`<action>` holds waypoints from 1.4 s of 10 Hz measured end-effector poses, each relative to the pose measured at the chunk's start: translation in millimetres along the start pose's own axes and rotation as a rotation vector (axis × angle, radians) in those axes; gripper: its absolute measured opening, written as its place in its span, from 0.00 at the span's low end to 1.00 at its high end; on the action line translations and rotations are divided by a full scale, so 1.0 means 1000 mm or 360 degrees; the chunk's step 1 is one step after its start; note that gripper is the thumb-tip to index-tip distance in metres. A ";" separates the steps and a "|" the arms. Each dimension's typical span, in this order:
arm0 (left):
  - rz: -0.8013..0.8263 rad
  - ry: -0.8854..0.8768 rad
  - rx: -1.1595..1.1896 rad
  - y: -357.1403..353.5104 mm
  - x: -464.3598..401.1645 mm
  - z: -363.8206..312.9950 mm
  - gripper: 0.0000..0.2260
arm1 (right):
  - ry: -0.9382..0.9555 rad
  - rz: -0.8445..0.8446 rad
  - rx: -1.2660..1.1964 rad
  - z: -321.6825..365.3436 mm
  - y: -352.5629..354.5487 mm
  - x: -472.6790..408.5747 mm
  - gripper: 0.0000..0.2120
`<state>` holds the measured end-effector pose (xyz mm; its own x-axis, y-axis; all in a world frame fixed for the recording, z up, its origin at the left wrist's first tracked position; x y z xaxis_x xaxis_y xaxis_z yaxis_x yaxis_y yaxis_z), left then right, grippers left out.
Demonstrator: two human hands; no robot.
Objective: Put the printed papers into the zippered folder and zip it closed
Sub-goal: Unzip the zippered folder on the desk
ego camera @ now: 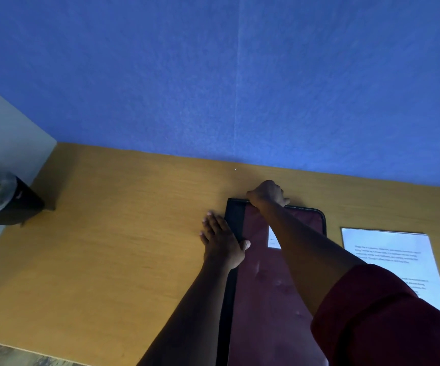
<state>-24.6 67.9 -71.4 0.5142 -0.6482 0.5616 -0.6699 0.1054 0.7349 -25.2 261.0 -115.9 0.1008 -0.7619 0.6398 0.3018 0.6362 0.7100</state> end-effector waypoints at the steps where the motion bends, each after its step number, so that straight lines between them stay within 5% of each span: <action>1: 0.0001 0.0002 -0.0010 0.000 0.001 0.000 0.50 | -0.0013 -0.0048 -0.0041 -0.009 0.016 0.004 0.27; 4: 0.0027 0.0012 -0.0001 0.001 0.000 -0.001 0.50 | -0.0153 -0.0359 0.0034 -0.044 0.089 0.031 0.13; 9: 0.0056 0.0000 -0.0024 0.000 -0.004 0.003 0.50 | -0.0379 -0.0491 -0.0105 -0.134 0.135 0.010 0.13; 11: 0.0055 -0.0011 -0.0036 -0.001 -0.003 0.004 0.50 | -0.0006 -0.0750 0.0184 -0.140 0.141 0.015 0.07; 14: 0.0057 -0.0016 -0.0022 -0.002 -0.001 0.001 0.50 | 0.0661 -0.0442 0.0465 -0.159 0.143 0.008 0.20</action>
<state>-24.6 68.0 -73.6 0.4843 -0.6514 0.5841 -0.6804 0.1393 0.7195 169.5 326.7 -55.6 0.4368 -0.8513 0.2907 0.1019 0.3679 0.9243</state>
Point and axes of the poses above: each hand's wrist, its own x-axis away from the middle knuckle, its own y-axis out of the back of the hand, z = x × y, the point moved 3 cm from there along -x, towards the middle knuckle, and after that the axes turned 9 degrees about -y, right-handed, at the moved point
